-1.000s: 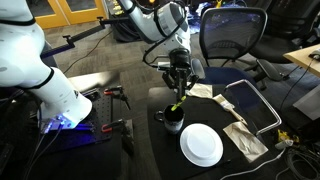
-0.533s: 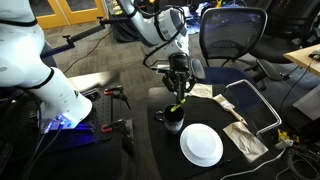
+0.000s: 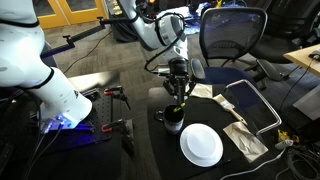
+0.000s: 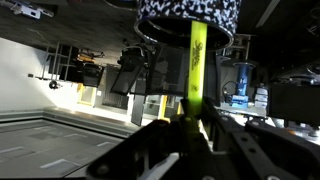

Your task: Remove the marker from the cup and put it on the table, then move the cup to the right and put the marker in the cup

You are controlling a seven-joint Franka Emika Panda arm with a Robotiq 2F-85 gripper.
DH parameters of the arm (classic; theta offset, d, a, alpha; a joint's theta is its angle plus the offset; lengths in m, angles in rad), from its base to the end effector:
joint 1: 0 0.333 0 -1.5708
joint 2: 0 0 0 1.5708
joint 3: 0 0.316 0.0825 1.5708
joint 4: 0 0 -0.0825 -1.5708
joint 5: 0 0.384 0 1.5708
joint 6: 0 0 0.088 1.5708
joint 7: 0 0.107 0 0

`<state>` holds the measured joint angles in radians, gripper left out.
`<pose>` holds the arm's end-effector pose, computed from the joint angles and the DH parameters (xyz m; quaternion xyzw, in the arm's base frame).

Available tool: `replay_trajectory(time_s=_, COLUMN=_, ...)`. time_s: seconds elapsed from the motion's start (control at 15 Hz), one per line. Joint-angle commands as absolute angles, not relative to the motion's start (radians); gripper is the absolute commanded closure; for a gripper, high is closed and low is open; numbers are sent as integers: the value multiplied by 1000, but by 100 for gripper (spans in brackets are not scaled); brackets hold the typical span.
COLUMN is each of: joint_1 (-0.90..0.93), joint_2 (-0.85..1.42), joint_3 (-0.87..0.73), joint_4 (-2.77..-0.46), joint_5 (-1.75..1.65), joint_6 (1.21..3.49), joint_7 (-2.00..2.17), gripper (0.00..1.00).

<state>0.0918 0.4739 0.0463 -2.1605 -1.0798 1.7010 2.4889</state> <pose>0.4928 -0.0148 0.1693 0.5656 -0.5997 0.3048 0.4770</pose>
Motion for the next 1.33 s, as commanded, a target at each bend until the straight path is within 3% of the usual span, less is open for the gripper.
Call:
replay_trajectory(time_s=0.0, joint_1=94, joint_2=497, joint_3=40, joint_4=-2142, joint_5=-1085, joint_6=1708, joint_7=2519, gripper=60)
replay_trajectory(time_s=0.07, joint_1=94, joint_2=498, joint_3=39, joint_4=-2142, joint_5=-1085, joint_6=1707, joint_7=2519, gripper=59)
replay_trajectory(time_s=0.6, joint_1=79, joint_2=394, joint_3=38, joint_4=-2199, joint_5=-1071, joint_6=1706, joint_7=2474, gripper=1)
replay_trajectory(time_s=1.27, joint_1=21, joint_2=141, joint_3=17, joint_4=-2245, joint_5=-1010, joint_6=1680, joint_7=2163, gripper=0)
